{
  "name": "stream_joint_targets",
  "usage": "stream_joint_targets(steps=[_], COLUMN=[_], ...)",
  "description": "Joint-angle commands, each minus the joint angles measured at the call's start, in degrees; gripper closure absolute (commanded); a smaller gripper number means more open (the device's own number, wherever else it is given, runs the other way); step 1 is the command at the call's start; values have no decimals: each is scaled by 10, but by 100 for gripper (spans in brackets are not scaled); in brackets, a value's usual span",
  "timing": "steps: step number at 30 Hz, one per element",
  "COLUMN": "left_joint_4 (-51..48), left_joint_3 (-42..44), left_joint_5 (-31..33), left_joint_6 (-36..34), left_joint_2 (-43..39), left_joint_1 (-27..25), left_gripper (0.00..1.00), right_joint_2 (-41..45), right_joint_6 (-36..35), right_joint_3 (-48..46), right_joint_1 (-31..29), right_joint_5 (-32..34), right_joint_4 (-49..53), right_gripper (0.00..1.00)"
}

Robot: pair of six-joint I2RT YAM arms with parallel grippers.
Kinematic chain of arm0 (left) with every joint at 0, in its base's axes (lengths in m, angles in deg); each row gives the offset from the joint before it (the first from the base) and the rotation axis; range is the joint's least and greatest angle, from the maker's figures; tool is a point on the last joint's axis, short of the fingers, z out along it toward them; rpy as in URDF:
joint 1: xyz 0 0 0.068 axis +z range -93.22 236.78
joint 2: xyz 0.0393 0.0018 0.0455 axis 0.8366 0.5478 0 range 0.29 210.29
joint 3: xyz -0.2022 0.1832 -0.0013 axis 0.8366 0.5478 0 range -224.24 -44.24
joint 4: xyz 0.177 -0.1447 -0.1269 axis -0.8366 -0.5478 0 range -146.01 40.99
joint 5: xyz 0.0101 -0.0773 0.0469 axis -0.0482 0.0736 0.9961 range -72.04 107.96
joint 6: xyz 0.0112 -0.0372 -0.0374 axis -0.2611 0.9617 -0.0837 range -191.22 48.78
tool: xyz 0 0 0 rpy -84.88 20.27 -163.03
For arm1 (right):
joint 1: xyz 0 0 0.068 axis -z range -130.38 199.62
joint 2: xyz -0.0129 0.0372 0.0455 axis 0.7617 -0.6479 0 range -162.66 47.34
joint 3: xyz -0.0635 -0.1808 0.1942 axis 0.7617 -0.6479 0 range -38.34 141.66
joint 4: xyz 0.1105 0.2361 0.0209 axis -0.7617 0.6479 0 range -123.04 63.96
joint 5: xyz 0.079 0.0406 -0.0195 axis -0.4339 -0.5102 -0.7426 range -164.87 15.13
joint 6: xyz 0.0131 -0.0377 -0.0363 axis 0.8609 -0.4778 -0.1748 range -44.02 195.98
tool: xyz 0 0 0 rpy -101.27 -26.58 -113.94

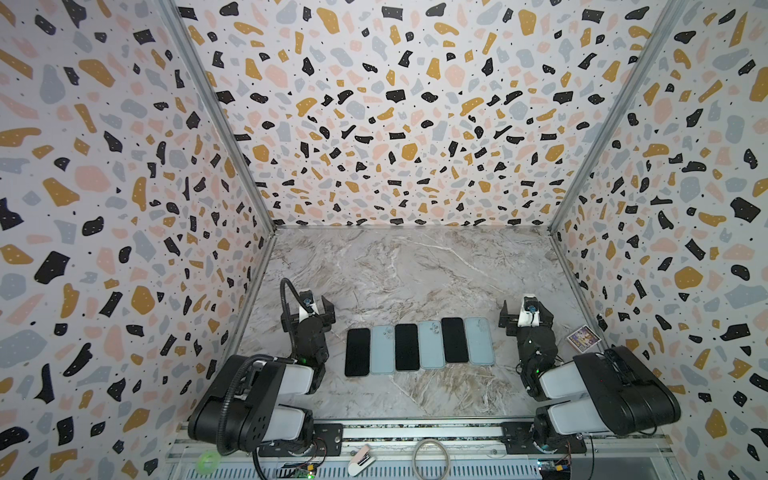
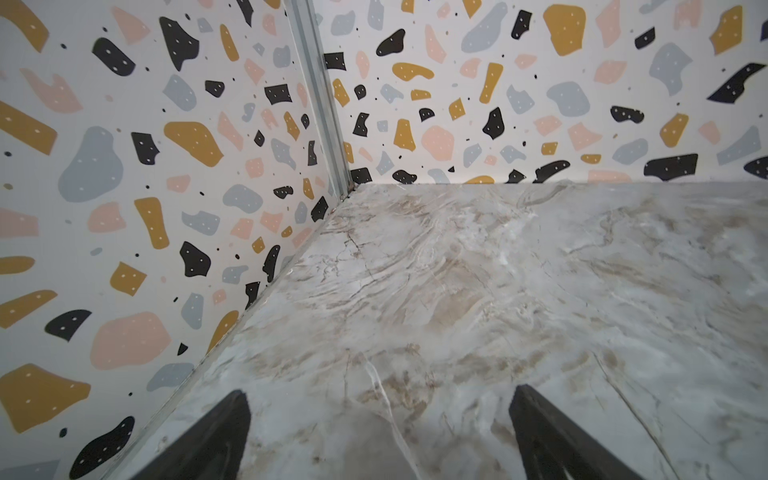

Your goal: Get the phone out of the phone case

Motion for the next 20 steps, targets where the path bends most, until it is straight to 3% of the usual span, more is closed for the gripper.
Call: stream_joint_targets(steps=[1,2,20], left_joint_4=[9,-1,11], left_joint_3=[-11,-15,-9], left_joint_5=[-55,-59,-58], left_joint_6=[19,21,21], left_joint_2=[3,-1,-2], left_joint_1=[19,21,22], left_gripper=[1,0,1], right_joint_2=[-16,-20,-13], right_joint_6=[56,48,49], right_joint_3=[48,67,59], right_joint_1=[53,37,44], right_joint_5=[-59,-36,-50], right_joint_4=[16,60,53], right_gripper=[1,1,1])
